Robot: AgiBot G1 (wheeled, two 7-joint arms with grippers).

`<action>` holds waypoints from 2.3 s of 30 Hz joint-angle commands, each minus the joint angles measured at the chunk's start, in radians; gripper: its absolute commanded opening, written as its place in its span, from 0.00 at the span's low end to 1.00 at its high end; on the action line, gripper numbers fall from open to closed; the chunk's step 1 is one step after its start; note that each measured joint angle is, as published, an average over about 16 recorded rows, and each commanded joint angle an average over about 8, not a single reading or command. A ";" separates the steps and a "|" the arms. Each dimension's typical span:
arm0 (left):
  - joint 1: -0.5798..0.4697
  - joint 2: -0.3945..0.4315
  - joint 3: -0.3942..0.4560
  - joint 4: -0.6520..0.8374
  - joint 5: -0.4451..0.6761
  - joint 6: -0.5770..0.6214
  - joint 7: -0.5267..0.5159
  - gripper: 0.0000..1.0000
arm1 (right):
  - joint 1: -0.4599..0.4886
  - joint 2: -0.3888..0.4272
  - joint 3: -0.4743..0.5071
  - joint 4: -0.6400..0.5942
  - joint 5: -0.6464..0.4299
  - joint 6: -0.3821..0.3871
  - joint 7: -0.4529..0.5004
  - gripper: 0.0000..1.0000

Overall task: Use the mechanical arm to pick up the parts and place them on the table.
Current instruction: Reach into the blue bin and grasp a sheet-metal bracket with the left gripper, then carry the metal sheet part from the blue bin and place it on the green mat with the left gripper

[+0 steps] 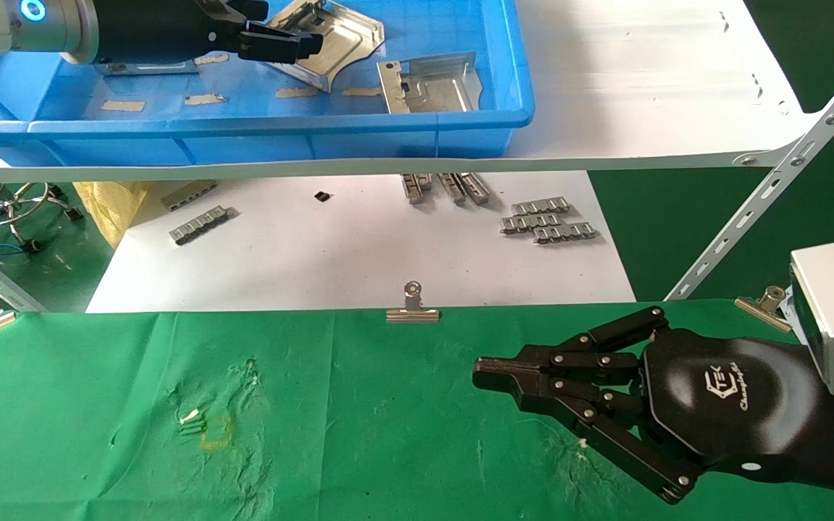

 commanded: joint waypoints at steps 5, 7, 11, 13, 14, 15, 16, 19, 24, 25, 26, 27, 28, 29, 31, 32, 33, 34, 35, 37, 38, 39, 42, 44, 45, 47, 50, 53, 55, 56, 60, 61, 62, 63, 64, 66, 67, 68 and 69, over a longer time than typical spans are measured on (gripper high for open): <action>0.003 0.002 -0.001 0.005 -0.001 -0.020 0.015 0.00 | 0.000 0.000 0.000 0.000 0.000 0.000 0.000 0.00; 0.004 0.003 -0.002 0.007 -0.002 -0.026 0.018 0.00 | 0.000 0.000 0.000 0.000 0.000 0.000 0.000 0.00; 0.006 0.004 -0.005 0.009 -0.006 -0.037 0.022 0.00 | 0.000 0.000 0.000 0.000 0.000 0.000 0.000 0.00; 0.006 0.004 -0.006 0.010 -0.008 -0.041 0.025 0.00 | 0.000 0.000 0.000 0.000 0.000 0.000 0.000 0.00; 0.006 0.004 -0.006 0.010 -0.008 -0.043 0.026 0.00 | 0.000 0.000 0.000 0.000 0.000 0.000 0.000 0.00; 0.006 0.005 -0.006 0.011 -0.008 -0.045 0.027 0.00 | 0.000 0.000 0.000 0.000 0.000 0.000 0.000 0.00; 0.006 0.005 -0.006 0.011 -0.008 -0.046 0.027 0.00 | 0.000 0.000 0.000 0.000 0.000 0.000 0.000 0.00; 0.006 0.006 -0.006 0.012 -0.008 -0.052 0.030 0.00 | 0.000 0.000 0.000 0.000 0.000 0.000 0.000 0.00; 0.005 0.006 -0.006 0.014 -0.009 -0.061 0.032 0.00 | 0.000 0.000 0.000 0.000 0.000 0.000 0.000 0.32; 0.005 0.006 -0.007 0.013 -0.009 -0.059 0.033 0.00 | 0.000 0.000 0.000 0.000 0.000 0.000 0.000 0.45; 0.004 0.005 -0.007 0.012 -0.010 -0.056 0.035 0.00 | 0.000 0.000 0.000 0.000 0.000 0.000 0.000 0.57; 0.003 0.003 -0.008 0.010 -0.011 -0.050 0.037 0.00 | 0.000 0.000 0.000 0.000 0.000 0.000 0.000 0.70; 0.002 0.001 -0.009 0.008 -0.012 -0.043 0.040 0.00 | 0.000 0.000 0.000 0.000 0.000 0.000 0.000 0.82; 0.000 -0.002 -0.010 0.006 -0.013 -0.033 0.043 0.00 | 0.000 0.000 0.000 0.000 0.000 0.000 0.000 0.94; -0.005 -0.010 -0.013 0.000 -0.018 -0.007 0.051 0.00 | 0.000 0.000 0.000 0.000 0.000 0.000 0.000 1.00; -0.008 -0.015 -0.015 -0.004 -0.021 0.010 0.056 0.00 | 0.000 0.000 0.000 0.000 0.000 0.000 0.000 1.00; -0.011 -0.020 -0.017 -0.008 -0.025 0.028 0.061 0.00 | 0.000 0.000 0.000 0.000 0.000 0.000 0.000 1.00; -0.015 -0.026 -0.020 -0.012 -0.029 0.048 0.067 0.00 | 0.000 0.000 0.000 0.000 0.000 0.000 0.000 1.00; -0.019 -0.033 -0.023 -0.017 -0.033 0.071 0.074 0.00 | 0.000 0.000 0.000 0.000 0.000 0.000 0.000 1.00; -0.025 -0.048 -0.029 -0.028 -0.044 0.126 0.091 0.00 | 0.000 0.000 0.000 0.000 0.000 0.000 0.000 1.00; -0.028 -0.056 -0.033 -0.033 -0.049 0.157 0.100 0.00 | 0.000 0.000 0.000 0.000 0.000 0.000 0.000 1.00; -0.030 -0.065 -0.036 -0.039 -0.055 0.191 0.110 0.00 | 0.000 0.000 0.000 0.000 0.000 0.000 0.000 1.00; -0.030 -0.092 -0.050 -0.053 -0.077 0.301 0.144 0.00 | 0.000 0.000 0.000 0.000 0.000 0.000 0.000 1.00; -0.026 -0.111 -0.061 -0.060 -0.096 0.377 0.166 0.00 | 0.000 0.000 0.000 0.000 0.000 0.000 0.000 1.00; -0.023 -0.119 -0.067 -0.062 -0.106 0.414 0.178 0.00 | 0.000 0.000 0.000 0.000 0.000 0.000 0.000 1.00; -0.015 -0.136 -0.079 -0.067 -0.127 0.485 0.202 0.00 | 0.000 0.000 0.000 0.000 0.000 0.000 0.000 1.00; 0.003 -0.158 -0.094 -0.082 -0.156 0.565 0.238 0.00 | 0.000 0.000 0.000 0.000 0.000 0.000 0.000 1.00; 0.032 -0.183 -0.101 -0.129 -0.192 0.608 0.270 0.00 | 0.000 0.000 0.000 0.000 0.000 0.000 0.000 1.00; 0.064 -0.206 -0.099 -0.190 -0.227 0.619 0.282 0.00 | 0.000 0.000 0.000 0.000 0.000 0.000 0.000 1.00; 0.085 -0.222 -0.095 -0.234 -0.252 0.622 0.284 0.00 | 0.000 0.000 0.000 0.000 0.000 0.000 0.000 1.00; 0.195 -0.313 -0.051 -0.476 -0.394 0.626 0.270 0.00 | 0.000 0.000 0.000 0.000 0.000 0.000 0.000 1.00; 0.224 -0.342 -0.033 -0.543 -0.435 0.625 0.263 0.00 | 0.000 0.000 0.000 0.000 0.000 0.000 0.000 1.00; 0.251 -0.373 -0.014 -0.611 -0.476 0.624 0.257 0.00 | 0.000 0.000 0.000 0.000 0.000 0.000 0.000 1.00; 0.277 -0.405 0.007 -0.674 -0.513 0.622 0.252 0.00 | 0.000 0.000 0.000 0.000 0.000 0.000 0.000 1.00; 0.298 -0.435 0.029 -0.729 -0.545 0.620 0.250 0.00 | 0.000 0.000 0.000 0.000 0.000 0.000 0.000 1.00; 0.332 -0.492 0.074 -0.817 -0.589 0.616 0.257 0.00 | 0.000 0.000 0.000 0.000 0.000 0.000 0.000 1.00; 0.344 -0.515 0.096 -0.846 -0.599 0.614 0.267 0.00 | 0.000 0.000 0.000 0.000 0.000 0.000 0.000 1.00; 0.353 -0.535 0.118 -0.867 -0.601 0.611 0.282 0.00 | 0.000 0.000 0.000 0.000 0.000 0.000 0.000 1.00; 0.360 -0.552 0.140 -0.881 -0.597 0.609 0.301 0.00 | 0.000 0.000 0.000 0.000 0.000 0.000 0.000 1.00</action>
